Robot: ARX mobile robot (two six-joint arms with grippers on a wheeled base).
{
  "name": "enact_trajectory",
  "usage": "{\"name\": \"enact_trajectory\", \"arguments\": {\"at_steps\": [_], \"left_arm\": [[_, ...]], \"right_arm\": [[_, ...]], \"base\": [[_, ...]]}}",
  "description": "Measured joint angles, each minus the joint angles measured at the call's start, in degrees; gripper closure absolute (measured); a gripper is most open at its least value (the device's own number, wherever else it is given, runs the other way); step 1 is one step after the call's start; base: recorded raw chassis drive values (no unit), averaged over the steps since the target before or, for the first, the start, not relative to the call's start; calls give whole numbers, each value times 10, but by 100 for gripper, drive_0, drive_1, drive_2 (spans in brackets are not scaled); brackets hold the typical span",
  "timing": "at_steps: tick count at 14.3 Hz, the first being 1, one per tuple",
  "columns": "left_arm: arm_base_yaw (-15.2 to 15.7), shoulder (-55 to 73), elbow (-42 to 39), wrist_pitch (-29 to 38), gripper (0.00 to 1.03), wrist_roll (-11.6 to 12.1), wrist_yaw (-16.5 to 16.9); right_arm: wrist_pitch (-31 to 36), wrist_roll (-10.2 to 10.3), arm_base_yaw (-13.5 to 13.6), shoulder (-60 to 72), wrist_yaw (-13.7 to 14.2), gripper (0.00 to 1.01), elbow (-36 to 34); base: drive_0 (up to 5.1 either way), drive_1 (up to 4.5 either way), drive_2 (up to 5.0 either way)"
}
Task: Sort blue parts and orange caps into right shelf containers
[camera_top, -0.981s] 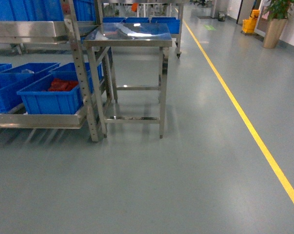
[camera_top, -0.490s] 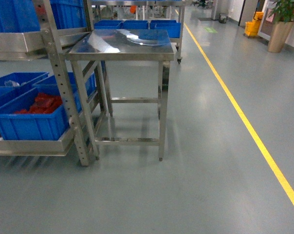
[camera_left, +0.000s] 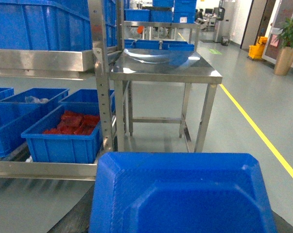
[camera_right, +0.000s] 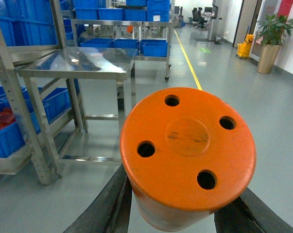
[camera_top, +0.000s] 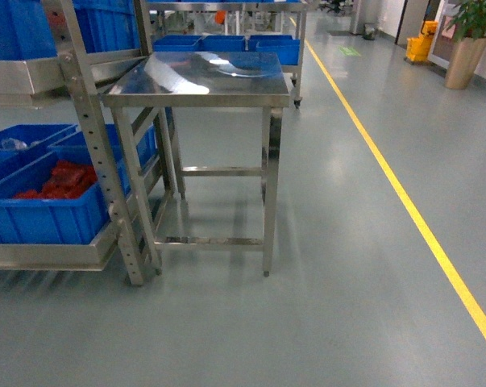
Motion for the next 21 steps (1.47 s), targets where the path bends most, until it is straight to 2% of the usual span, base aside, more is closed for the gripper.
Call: {"name": "enact_trajectory", "arguments": {"at_steps": [21], "left_arm": [[0,0,0,1,60,0,1]], "right_arm": [[0,0,0,0,1,60,0]], "base": [[5,438,-429]]}}
